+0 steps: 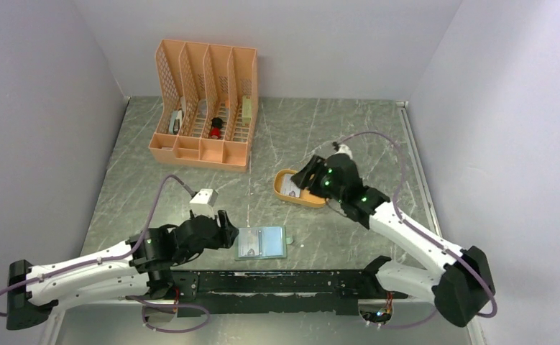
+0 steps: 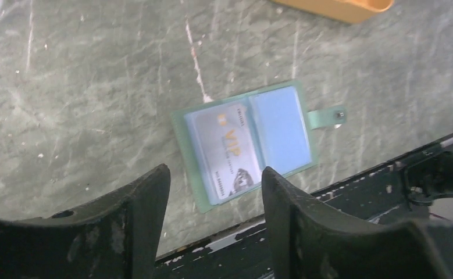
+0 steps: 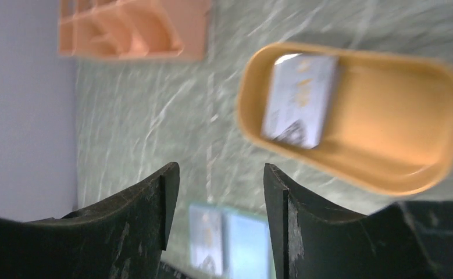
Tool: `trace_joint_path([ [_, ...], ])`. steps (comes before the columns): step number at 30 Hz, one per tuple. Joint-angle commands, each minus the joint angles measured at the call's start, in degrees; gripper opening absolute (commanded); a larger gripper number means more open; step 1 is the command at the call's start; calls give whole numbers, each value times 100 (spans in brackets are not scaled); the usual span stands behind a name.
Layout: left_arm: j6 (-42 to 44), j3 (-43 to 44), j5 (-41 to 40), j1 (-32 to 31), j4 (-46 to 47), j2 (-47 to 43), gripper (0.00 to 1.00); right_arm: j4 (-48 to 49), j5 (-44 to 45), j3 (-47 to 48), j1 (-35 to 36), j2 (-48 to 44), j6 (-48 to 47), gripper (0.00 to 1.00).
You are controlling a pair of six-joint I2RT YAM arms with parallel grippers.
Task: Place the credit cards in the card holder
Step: Insert the credit card into the card holder, then pick up the credit card from the storage box.
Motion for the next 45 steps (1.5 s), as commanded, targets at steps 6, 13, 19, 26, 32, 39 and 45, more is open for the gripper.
trace_joint_path([
  [6,568,-66,182,15,774,-492,73,745,-1098,-216,-1211,1243,-274,60],
  [13,295,-99,375,13,598,8,72,1168,-948,-63,-1281,2043,-247,61],
  [19,182,-220,461,8,754,106,71,1340,-974,74,-1303,2562,-272,61],
  [26,184,-204,430,13,747,238,70,1504,-1117,53,-1400,2831,-322,57],
  [32,150,-191,457,15,772,349,69,1612,-1192,51,-1441,3080,-338,53],
  [39,92,-212,449,11,773,387,69,1521,-1214,179,-1451,3250,-389,45],
  [45,91,-191,439,11,791,459,68,1565,-1255,38,-1525,3190,-333,35],
])
